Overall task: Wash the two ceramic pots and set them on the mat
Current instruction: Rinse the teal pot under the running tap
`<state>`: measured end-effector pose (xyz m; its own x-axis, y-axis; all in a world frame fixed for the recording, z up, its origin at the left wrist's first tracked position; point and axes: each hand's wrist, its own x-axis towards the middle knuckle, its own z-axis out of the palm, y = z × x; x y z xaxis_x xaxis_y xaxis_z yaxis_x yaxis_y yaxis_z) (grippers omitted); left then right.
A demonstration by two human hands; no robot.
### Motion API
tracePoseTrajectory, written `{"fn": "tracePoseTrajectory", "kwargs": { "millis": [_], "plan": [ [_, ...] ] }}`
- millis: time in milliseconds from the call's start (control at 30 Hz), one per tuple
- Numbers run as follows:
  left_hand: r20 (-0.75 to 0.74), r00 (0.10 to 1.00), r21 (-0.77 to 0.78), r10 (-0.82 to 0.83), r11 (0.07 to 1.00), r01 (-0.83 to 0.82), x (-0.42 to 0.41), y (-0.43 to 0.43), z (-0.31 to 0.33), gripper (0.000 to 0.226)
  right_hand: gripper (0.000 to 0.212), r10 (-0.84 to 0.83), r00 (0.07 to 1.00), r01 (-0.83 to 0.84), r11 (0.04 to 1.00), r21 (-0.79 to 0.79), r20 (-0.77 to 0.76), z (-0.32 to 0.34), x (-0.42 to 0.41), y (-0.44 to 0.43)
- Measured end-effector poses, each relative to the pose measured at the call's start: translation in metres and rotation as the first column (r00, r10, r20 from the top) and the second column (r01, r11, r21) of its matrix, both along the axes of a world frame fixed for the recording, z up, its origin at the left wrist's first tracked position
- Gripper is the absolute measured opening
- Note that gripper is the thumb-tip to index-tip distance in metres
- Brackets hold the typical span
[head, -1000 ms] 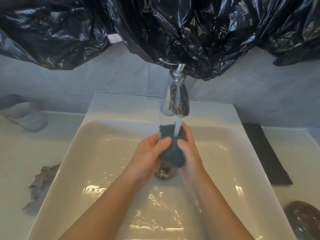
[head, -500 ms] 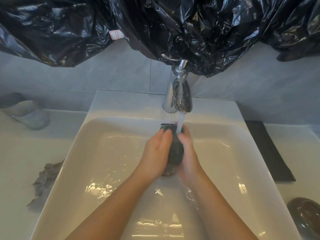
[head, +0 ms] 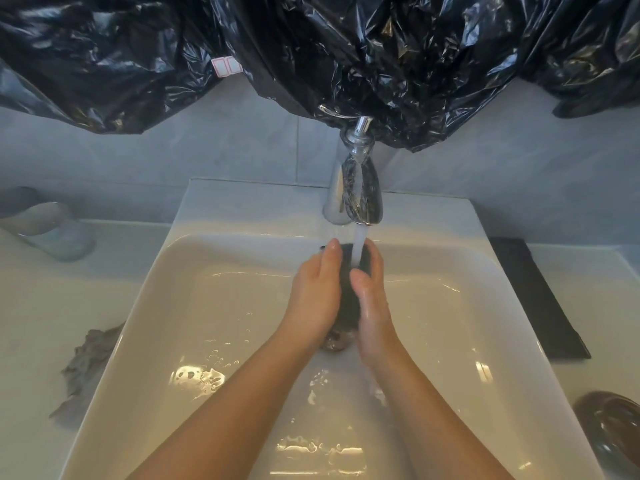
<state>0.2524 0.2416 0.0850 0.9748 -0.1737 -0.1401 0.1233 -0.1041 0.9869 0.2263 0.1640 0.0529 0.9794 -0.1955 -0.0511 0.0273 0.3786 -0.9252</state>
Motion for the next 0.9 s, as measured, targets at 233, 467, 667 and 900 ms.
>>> {"fn": "tracePoseTrajectory", "kwargs": {
  "millis": [233,467,667,900],
  "plan": [
    [0.164,0.984,0.119,-0.065,0.992,0.045,-0.013,0.006,-0.011,0.033,0.042,0.093,0.967,-0.042,0.977,0.211,-0.239,0.005,0.004,0.001],
    [-0.031,0.999,0.005,-0.029,1.0,0.029,-0.002,0.0,0.0,0.035,0.049,-0.02,0.989,0.03,0.998,0.063,-0.146,-0.002,0.007,-0.002],
    [0.172,0.981,0.258,-0.084,0.965,0.037,-0.013,0.0,-0.016,0.036,0.044,0.037,0.946,0.028,0.98,0.195,-0.323,-0.005,0.005,-0.004],
    [-0.028,0.994,-0.015,-0.104,0.994,0.104,-0.013,-0.001,-0.001,0.03,0.053,-0.023,0.99,0.043,0.988,0.146,-0.138,-0.007,0.003,-0.007]
  ]
}}
